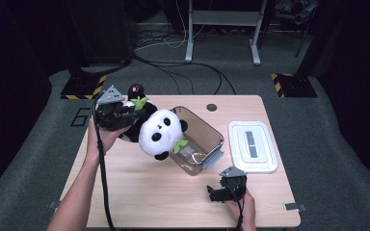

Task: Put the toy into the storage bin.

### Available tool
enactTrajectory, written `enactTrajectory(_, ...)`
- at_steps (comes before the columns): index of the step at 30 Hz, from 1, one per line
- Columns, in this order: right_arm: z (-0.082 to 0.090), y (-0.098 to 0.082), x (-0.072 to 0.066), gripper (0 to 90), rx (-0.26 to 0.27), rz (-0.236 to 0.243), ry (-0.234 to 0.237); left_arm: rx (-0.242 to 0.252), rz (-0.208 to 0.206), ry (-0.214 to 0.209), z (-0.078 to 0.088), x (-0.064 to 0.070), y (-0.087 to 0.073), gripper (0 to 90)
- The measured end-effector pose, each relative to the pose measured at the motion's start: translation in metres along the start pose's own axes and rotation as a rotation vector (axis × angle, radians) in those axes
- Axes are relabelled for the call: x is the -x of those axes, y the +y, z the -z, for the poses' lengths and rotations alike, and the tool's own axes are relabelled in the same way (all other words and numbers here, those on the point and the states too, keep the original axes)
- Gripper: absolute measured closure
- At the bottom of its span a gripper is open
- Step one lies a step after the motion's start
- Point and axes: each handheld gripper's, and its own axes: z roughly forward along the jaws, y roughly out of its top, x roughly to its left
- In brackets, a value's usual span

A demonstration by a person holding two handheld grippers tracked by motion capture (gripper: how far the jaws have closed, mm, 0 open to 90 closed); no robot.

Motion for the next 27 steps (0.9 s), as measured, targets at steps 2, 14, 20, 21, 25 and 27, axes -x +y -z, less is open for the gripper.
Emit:
enactTrajectory(2,0.000,0.000,0.000,0.0,0.000,-0.001,0.000,-0.002,-0.007,-0.005,-0.003,0.002,0.003,74.9)
enactTrajectory(14,0.000,0.000,0.000,0.0,0.000,-0.004,0.000,0.005,-0.009,-0.052,-0.025,0.005,0.018,74.9)
enactTrajectory(20,0.000,0.000,0.000,0.0,0.000,-0.001,0.000,0.006,-0.029,-0.068,-0.036,0.009,0.024,74.8)
enactTrajectory(21,0.000,0.000,0.000,0.0,0.000,-0.002,0.000,0.004,-0.031,-0.074,-0.038,0.010,0.025,74.9)
enactTrajectory(25,0.000,0.000,0.000,0.0,-0.001,0.001,0.001,0.002,-0.044,-0.090,-0.045,0.013,0.028,74.9)
enactTrajectory(27,0.000,0.000,0.000,0.0,0.002,0.000,-0.001,0.003,-0.048,-0.095,-0.048,0.014,0.030,74.8)
